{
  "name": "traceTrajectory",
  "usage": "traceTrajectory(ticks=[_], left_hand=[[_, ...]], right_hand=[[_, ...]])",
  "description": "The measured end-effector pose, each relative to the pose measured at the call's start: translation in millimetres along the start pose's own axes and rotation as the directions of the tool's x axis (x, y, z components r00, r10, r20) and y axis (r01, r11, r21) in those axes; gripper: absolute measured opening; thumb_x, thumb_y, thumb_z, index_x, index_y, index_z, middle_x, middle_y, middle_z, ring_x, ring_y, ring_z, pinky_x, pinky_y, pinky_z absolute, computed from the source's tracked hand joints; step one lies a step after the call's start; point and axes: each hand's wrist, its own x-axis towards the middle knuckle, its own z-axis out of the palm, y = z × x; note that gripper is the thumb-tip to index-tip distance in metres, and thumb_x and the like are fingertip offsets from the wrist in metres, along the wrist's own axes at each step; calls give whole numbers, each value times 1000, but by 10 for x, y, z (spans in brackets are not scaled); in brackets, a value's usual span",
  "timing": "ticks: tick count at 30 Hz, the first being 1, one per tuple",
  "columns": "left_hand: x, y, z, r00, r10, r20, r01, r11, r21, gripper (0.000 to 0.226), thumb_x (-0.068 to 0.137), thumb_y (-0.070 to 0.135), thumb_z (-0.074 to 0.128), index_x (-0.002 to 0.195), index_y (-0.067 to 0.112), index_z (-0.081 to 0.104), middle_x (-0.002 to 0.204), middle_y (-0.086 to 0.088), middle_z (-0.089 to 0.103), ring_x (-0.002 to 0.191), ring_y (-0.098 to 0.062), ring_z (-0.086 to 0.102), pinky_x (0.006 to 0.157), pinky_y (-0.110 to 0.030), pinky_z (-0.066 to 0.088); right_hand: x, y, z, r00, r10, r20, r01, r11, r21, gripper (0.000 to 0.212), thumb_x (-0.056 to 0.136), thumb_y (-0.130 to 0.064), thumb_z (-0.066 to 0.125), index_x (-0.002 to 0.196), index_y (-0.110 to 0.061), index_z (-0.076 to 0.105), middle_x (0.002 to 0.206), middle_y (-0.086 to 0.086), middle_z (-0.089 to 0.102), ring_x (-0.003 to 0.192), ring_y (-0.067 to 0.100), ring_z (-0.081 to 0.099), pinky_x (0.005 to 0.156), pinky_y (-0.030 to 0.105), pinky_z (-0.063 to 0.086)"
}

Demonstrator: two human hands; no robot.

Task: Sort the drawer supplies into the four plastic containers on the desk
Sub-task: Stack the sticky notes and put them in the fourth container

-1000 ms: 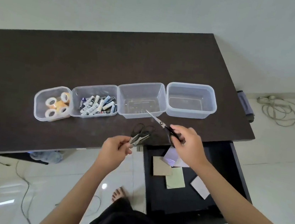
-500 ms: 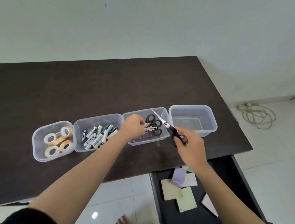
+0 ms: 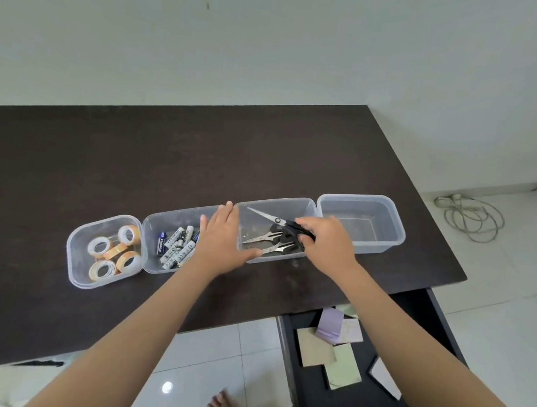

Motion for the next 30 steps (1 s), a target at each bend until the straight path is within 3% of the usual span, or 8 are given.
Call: traceTrajectory(ticks=[6, 9, 12, 17, 21, 23, 26, 30], left_hand=[[-14, -24, 21, 1000, -13, -5, 13, 1000, -21, 104, 75, 60, 65, 149, 7, 14, 156, -6, 23, 147, -20, 12, 117, -52, 1], [-11, -16, 13, 1000, -14, 3, 14, 1000, -19, 104, 75, 59, 65, 149, 7, 14, 157, -6, 21, 147, -21, 11, 117, -51, 0], [-52, 34, -8, 1000, -23, -13, 23, 999, -42, 100, 77, 53, 67, 149, 7, 14, 159, -8, 14, 148, -22, 7, 118, -49, 2], [-299, 337, 152, 953, 31, -302, -85, 982, -167, 72, 82, 38, 69, 141, 8, 39, 155, -10, 25, 146, -24, 18, 117, -46, 9], [-702, 746, 551, 855, 104, -509, -261, 933, -248, 42, 83, 28, 67, 118, 6, 61, 130, -9, 54, 126, -20, 45, 109, -16, 27], [-931, 968, 857, 870, 139, -472, -293, 917, -271, 36, 84, 30, 61, 111, 7, 65, 116, -6, 61, 114, -18, 52, 101, -10, 33], [-1241, 1225, 1376, 936, 165, -311, -267, 908, -323, 30, 84, 31, 57, 107, 14, 65, 108, 2, 60, 102, -10, 55, 84, -19, 49], [-1363, 1331, 1989, 998, 57, -31, -64, 932, -357, 39, 83, 38, 49, 119, 27, 58, 122, 11, 51, 116, -5, 48, 88, -29, 52]], right_hand=[[221, -141, 124, 982, 29, 187, 15, 973, -228, 40, 87, -4, 56, 121, -25, 63, 113, 5, 66, 103, 28, 61, 75, 30, 48], [229, -102, 127, 978, 30, 208, -4, 992, -123, 44, 84, 4, 52, 118, -20, 65, 111, 3, 69, 104, 26, 62, 83, 36, 53], [176, 9, 60, 995, -8, 100, 6, 1000, 20, 35, 88, -1, 49, 112, -18, 68, 110, 4, 70, 102, 25, 63, 87, 41, 53], [-95, 312, -208, 981, -180, -72, 190, 966, 173, 23, 88, -3, 56, 102, -9, 72, 101, 6, 72, 88, 21, 65, 79, 33, 54], [-503, 651, -302, 947, -276, -164, 309, 922, 233, 13, 83, -5, 65, 93, -8, 73, 81, 3, 70, 64, 14, 58, 62, 26, 51], [-764, 885, -243, 944, -300, -137, 327, 910, 256, 11, 83, -9, 65, 91, -10, 73, 80, -1, 69, 65, 10, 59, 62, 20, 49], [-1175, 1281, -74, 955, -295, 14, 285, 933, 221, 10, 84, -17, 61, 84, -16, 70, 78, -7, 66, 70, 4, 55, 61, 21, 47], [-1539, 1855, 171, 949, -168, 268, 141, 983, 119, 12, 85, -25, 57, 88, -22, 68, 84, -9, 64, 80, 11, 59, 59, 25, 45]])
